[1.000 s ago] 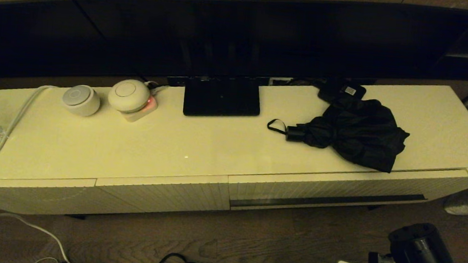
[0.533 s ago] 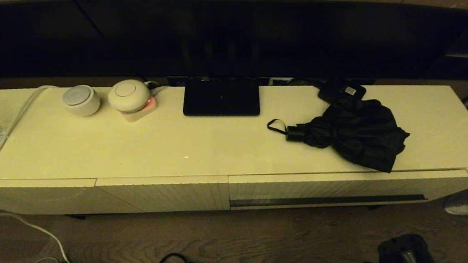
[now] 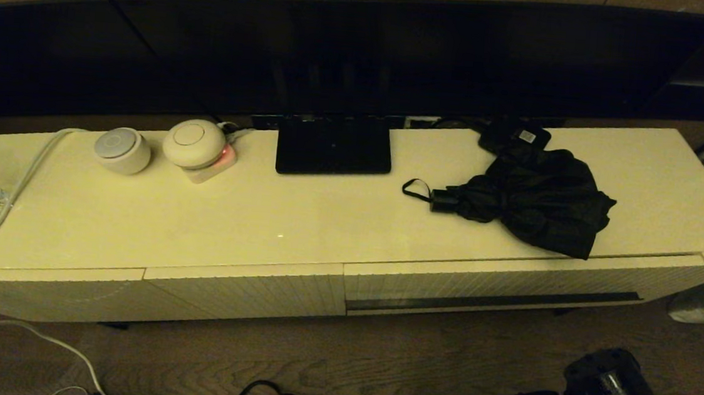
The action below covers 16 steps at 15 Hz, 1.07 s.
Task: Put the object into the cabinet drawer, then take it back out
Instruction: Open the drawer
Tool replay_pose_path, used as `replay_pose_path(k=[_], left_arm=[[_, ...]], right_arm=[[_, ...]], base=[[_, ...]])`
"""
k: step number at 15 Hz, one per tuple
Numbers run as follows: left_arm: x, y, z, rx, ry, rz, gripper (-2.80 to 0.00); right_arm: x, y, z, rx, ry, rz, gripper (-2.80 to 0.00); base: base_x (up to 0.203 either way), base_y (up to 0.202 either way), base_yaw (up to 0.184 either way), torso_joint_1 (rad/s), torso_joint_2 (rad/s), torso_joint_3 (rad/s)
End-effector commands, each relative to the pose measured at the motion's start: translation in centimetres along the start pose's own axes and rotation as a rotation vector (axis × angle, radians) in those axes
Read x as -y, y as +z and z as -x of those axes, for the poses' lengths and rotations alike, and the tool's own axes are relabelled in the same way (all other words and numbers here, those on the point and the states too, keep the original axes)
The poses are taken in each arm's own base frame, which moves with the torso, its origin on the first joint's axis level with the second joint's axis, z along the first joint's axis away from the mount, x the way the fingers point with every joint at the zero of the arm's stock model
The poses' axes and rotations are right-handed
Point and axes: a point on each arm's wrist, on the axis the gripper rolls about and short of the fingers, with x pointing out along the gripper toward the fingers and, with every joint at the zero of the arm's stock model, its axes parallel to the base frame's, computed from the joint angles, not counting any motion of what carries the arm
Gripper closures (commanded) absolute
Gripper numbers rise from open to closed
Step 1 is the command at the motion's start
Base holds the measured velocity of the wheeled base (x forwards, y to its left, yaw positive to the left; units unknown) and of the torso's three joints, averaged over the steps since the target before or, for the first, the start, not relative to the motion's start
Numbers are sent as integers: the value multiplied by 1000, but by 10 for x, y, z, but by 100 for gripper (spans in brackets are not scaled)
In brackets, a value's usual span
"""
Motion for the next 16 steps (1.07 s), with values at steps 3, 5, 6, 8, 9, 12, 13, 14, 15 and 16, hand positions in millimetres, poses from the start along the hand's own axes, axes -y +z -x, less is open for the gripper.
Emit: replay_pose_path(k=[3, 5, 6, 8, 9, 12, 13, 14, 15, 16], left_arm=[[0, -1, 0, -3, 1, 0, 0], [0, -1, 0, -3, 1, 0, 0], [0, -1, 0, -3, 1, 0, 0], [0, -1, 0, -3, 1, 0, 0], [0, -1, 0, -3, 1, 0, 0], [0, -1, 0, -3, 1, 0, 0], [0, -1, 0, -3, 1, 0, 0], [0, -1, 0, -3, 1, 0, 0], [0, -1, 0, -3, 1, 0, 0], [0, -1, 0, -3, 1, 0, 0]], right_arm=[[11, -3, -16, -29, 13, 36, -280], [22, -3, -24, -37, 1, 18, -280], [24, -4, -28, -42, 6, 13, -280], [29, -5, -39, -56, 16, -2, -280], [33, -6, -41, -57, 7, -9, -280], [45, -4, -53, -48, -32, -20, -280], [50, -3, -56, -40, -55, -23, -280], [53, -2, -58, -33, -70, -25, -280], [56, -1, -59, -30, -79, -25, -280], [59, 0, -59, -26, -92, -28, -280]], base=[[0, 0, 0, 0, 0, 0], [0, 0, 0, 0, 0, 0], [0, 0, 0, 0, 0, 0], [0, 0, 0, 0, 0, 0], [0, 0, 0, 0, 0, 0], [0, 0, 0, 0, 0, 0], [0, 0, 0, 0, 0, 0], [0, 0, 0, 0, 0, 0], [0, 0, 0, 0, 0, 0], [0, 0, 0, 0, 0, 0]])
